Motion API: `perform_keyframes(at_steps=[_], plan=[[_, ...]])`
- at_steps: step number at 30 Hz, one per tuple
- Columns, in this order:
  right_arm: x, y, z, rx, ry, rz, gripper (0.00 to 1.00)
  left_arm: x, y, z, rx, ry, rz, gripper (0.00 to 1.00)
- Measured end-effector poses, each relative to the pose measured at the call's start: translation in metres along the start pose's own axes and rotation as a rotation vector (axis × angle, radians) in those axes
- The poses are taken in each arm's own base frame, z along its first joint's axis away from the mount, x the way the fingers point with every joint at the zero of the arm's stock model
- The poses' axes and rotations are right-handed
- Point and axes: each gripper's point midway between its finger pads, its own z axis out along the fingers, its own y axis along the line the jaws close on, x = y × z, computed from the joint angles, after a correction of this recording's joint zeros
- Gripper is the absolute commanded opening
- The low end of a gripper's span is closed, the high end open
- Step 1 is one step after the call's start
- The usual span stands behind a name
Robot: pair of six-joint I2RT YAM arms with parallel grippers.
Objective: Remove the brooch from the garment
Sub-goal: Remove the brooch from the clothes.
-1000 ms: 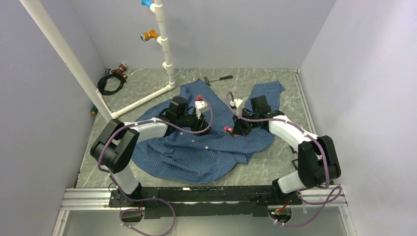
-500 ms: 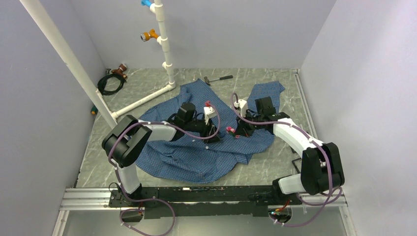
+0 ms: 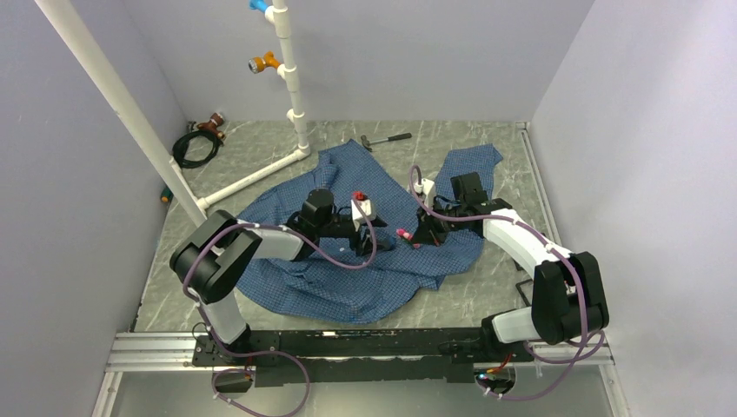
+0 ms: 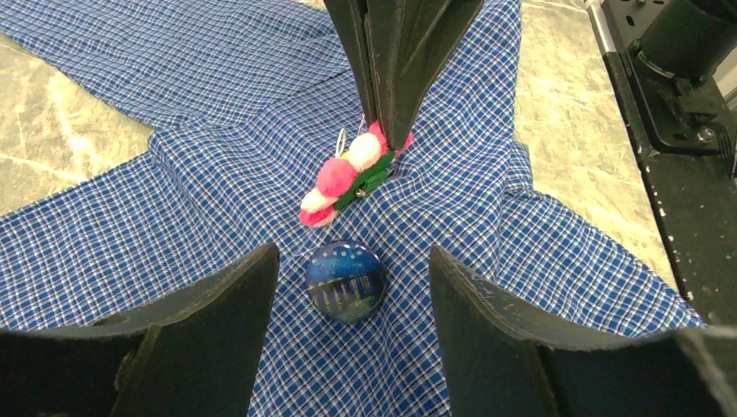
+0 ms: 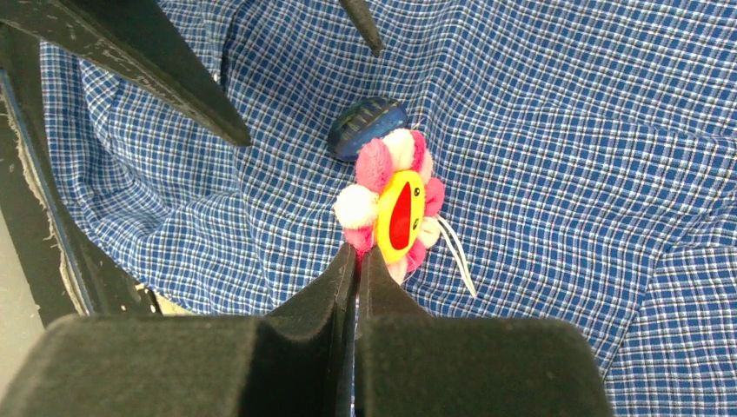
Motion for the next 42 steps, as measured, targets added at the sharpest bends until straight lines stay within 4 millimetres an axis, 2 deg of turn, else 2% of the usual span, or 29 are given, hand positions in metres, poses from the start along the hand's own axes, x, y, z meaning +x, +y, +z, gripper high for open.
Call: perform_keyframes(at_steps=[8, 15, 23, 32, 35, 37, 42], plan=[[0.001, 0.008, 0.0, -0.04, -0.008, -0.017, 0.0, 0.003, 0.002, 0.003, 0.002, -0.022, 0.101, 0.68], [0.001, 0.01, 0.0, -0.053, -0.009, -0.03, 0.0, 0.013, -0.001, 0.009, 0.016, -0.01, 0.101, 0.71], [0.0, 0.015, 0.001, -0.074, -0.012, -0.04, 0.0, 0.006, -0.006, 0.017, 0.028, -0.019, 0.142, 0.7], [0.0, 0.023, 0.005, -0.097, -0.001, -0.055, 0.0, 0.002, -0.01, 0.026, 0.031, -0.015, 0.164, 0.62], [0.0, 0.025, 0.006, -0.102, 0.001, -0.057, 0.0, 0.001, -0.011, 0.029, 0.031, -0.007, 0.161, 0.56], [0.0, 0.025, 0.006, -0.103, 0.001, -0.057, 0.0, 0.001, -0.013, 0.031, 0.033, -0.001, 0.159, 0.48], [0.0, 0.025, 0.006, -0.099, 0.003, -0.05, 0.0, 0.005, -0.017, 0.036, 0.04, 0.026, 0.159, 0.11]])
